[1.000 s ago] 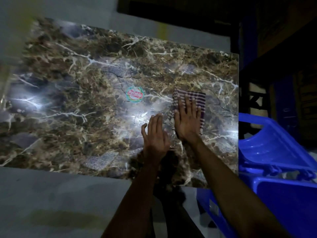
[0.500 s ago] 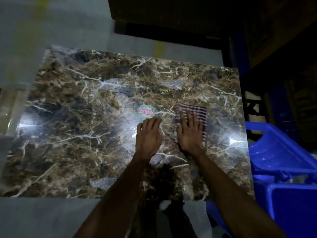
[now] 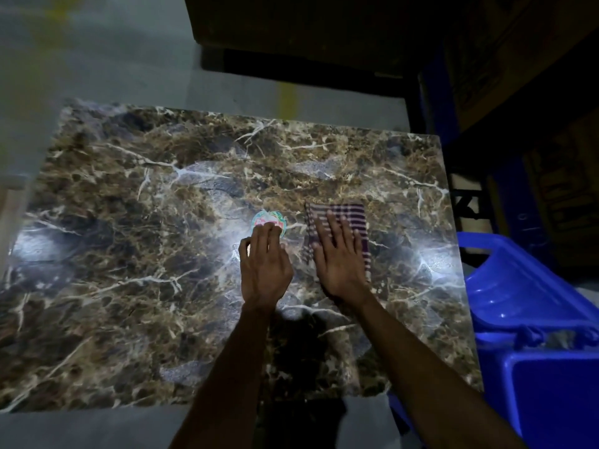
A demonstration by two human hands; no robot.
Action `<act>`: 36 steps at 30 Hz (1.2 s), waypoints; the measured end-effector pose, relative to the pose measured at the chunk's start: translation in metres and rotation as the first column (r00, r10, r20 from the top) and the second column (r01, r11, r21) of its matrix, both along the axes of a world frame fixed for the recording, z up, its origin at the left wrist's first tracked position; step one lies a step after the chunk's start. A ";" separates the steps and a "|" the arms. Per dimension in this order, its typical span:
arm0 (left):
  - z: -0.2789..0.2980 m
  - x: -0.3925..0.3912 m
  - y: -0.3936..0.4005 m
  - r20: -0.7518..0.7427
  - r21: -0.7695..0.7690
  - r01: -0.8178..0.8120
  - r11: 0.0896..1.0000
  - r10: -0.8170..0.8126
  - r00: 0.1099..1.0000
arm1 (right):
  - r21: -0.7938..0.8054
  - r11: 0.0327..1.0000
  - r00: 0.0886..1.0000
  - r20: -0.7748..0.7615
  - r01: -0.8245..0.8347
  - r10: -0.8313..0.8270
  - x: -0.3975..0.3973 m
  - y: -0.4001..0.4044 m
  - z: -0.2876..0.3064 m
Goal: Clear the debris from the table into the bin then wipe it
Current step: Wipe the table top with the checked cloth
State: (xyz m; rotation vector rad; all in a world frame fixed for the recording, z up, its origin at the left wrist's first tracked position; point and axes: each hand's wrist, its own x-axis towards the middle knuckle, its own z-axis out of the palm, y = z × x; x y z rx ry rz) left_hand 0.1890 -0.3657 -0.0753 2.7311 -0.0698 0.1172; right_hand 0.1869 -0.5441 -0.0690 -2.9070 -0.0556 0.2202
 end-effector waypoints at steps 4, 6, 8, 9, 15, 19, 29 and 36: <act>0.000 0.001 0.000 0.020 -0.149 -0.079 0.986 0.083 0.996 | 0.045 0.999 1.000 -0.001 0.028 -0.028 0.016 0.033 -0.002; -0.003 0.003 0.003 0.002 -0.279 -0.145 0.949 0.152 0.988 | 0.051 0.994 0.995 0.026 -0.098 0.097 0.005 0.035 -0.003; -0.005 0.002 0.005 -0.020 -0.345 -0.166 0.924 0.170 0.985 | 0.027 0.967 0.967 0.021 -0.255 0.254 -0.014 0.025 -0.004; -0.006 0.002 0.005 -0.017 -0.339 -0.153 0.928 0.157 0.987 | 0.007 0.949 0.949 0.015 -0.316 0.316 -0.021 0.016 -0.005; -0.007 0.002 0.004 -0.005 -0.257 -0.088 0.962 0.090 0.996 | 0.001 0.988 0.988 -0.016 -0.154 0.154 -0.001 -0.015 -0.001; 0.002 0.000 0.005 0.014 -0.231 -0.058 0.971 0.063 0.998 | 0.007 0.997 0.997 0.001 -0.076 0.076 0.042 0.028 -0.003; 0.001 0.003 0.003 -0.018 -0.041 -0.002 0.999 0.001 1.000 | -0.002 0.912 0.911 -0.047 -0.409 0.409 0.017 -0.021 0.002; -0.002 0.004 -0.003 0.105 0.005 -0.058 0.998 0.058 0.993 | 0.033 0.985 0.985 -0.045 -0.167 0.168 0.092 0.014 0.004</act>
